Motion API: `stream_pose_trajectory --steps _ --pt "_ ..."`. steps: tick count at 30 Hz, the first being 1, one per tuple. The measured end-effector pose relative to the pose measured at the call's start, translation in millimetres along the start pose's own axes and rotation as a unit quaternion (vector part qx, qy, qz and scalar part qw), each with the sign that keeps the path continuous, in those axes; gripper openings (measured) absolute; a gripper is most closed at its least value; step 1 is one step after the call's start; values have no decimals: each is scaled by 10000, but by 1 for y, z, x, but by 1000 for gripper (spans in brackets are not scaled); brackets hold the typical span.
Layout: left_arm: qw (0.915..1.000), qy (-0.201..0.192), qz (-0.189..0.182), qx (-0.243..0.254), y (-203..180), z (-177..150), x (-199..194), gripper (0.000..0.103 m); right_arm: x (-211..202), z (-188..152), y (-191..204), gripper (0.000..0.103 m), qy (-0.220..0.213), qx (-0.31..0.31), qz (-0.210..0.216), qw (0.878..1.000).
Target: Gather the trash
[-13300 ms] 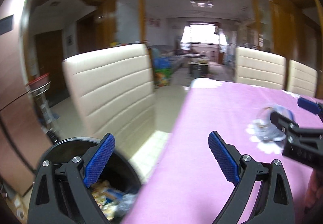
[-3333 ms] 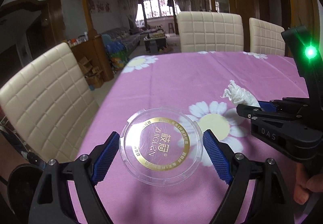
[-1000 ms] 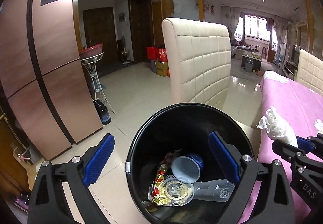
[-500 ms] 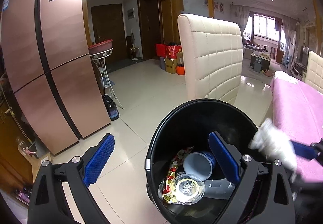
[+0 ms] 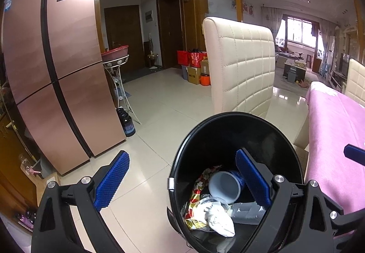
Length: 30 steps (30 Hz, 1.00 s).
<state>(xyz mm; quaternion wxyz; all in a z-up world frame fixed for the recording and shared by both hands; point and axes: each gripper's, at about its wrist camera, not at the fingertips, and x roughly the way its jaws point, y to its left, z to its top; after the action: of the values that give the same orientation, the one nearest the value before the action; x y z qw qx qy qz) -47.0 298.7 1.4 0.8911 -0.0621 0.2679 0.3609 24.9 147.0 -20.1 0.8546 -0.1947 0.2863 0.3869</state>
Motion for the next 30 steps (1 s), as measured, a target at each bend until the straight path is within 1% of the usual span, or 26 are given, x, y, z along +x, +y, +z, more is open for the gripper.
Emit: stream_pose_trajectory --steps 8,15,19,25,30 --pt "9996 -71 -250 148 -22 1 -9 92 -2 -5 -19 97 96 248 -145 9995" --pt "9983 -143 -423 376 -45 1 -18 92 -13 -15 -42 97 119 364 -433 9983" --pt "9972 -180 -605 406 -57 3 -24 92 -19 -22 -61 97 156 505 -616 9967" --pt "9936 -242 -885 661 -86 2 -36 92 -32 -34 -93 97 205 782 -828 9933" --pt "9883 -298 -1162 941 -114 -3 -48 92 -48 -44 -118 97 175 971 -1053 9895"
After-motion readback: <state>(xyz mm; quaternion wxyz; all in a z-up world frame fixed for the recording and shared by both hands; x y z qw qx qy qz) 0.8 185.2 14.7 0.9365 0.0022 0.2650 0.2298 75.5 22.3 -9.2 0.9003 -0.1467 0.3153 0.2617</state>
